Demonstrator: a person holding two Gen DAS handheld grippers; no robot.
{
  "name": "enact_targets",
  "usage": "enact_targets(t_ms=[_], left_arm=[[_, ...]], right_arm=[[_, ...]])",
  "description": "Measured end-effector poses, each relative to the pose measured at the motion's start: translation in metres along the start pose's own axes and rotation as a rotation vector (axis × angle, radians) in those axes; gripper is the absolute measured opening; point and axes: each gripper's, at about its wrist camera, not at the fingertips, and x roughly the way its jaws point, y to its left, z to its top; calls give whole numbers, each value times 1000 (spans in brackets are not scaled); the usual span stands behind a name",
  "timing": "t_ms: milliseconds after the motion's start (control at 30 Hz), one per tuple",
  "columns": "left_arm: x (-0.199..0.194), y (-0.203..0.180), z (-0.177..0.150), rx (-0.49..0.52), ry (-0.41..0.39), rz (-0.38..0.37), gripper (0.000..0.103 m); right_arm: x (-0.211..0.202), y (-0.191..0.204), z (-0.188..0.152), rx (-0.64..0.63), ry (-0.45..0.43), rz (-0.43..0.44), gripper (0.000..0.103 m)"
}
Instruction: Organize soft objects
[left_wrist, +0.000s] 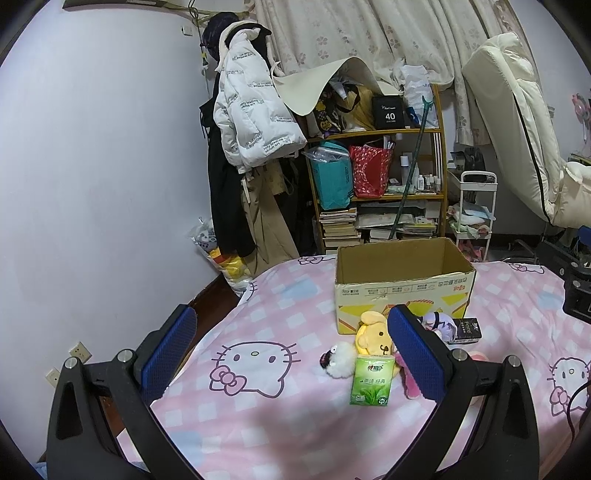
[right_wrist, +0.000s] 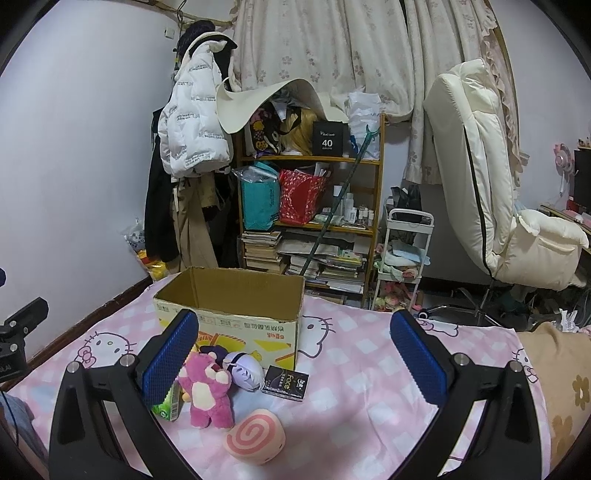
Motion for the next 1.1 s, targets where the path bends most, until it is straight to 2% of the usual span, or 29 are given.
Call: enact_targets(t_ms=[433, 600, 833, 1100], left_arm=[[5, -1, -1, 0, 4, -6, 102], [9, -4, -6, -10, -1, -32, 102], [31, -17, -22, 16, 23, -44, 102], [64, -34, -39, 36, 95, -72, 102]], right_arm=[[6, -2, -1, 2, 12, 8, 103], [12, -4, -4, 4, 24, 9, 103], [34, -3, -18, 2, 80, 15, 103], [60, 3, -37, -7, 156, 19, 103]])
